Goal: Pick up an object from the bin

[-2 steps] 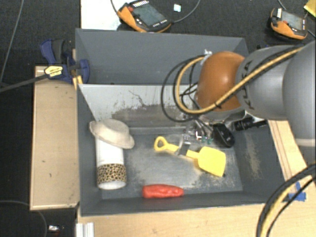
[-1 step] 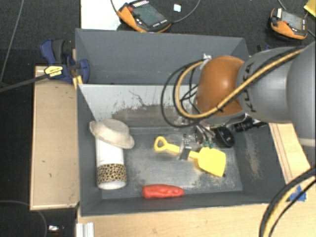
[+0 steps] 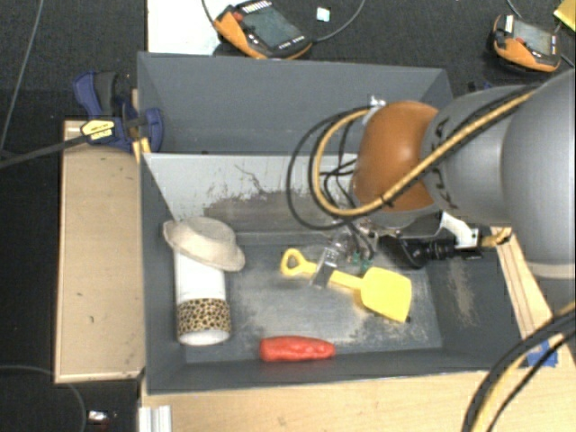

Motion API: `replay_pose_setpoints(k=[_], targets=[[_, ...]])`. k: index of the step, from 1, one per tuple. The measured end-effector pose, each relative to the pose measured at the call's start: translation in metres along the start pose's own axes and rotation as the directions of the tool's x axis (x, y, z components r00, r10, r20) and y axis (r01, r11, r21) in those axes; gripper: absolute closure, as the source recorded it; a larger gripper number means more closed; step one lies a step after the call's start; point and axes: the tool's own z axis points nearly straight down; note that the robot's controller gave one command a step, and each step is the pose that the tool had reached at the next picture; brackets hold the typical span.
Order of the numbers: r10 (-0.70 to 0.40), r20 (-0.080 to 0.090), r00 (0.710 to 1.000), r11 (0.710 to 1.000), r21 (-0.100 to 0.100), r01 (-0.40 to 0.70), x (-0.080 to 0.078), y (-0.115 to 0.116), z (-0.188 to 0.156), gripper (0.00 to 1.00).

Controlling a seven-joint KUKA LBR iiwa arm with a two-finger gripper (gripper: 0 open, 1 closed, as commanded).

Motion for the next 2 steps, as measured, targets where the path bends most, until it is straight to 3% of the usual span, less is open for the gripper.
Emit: replay_pose_setpoints(k=[1, 2], targets=[[-0.201, 0.001, 0.980, 0.980, -0.001, 0.201, 0.0101, -0.0001, 0.0432, 0.00], [0.220, 0.001, 0.976, 0.976, 0.000, -0.220, 0.0097, -0.0077, 0.0432, 1.00]])
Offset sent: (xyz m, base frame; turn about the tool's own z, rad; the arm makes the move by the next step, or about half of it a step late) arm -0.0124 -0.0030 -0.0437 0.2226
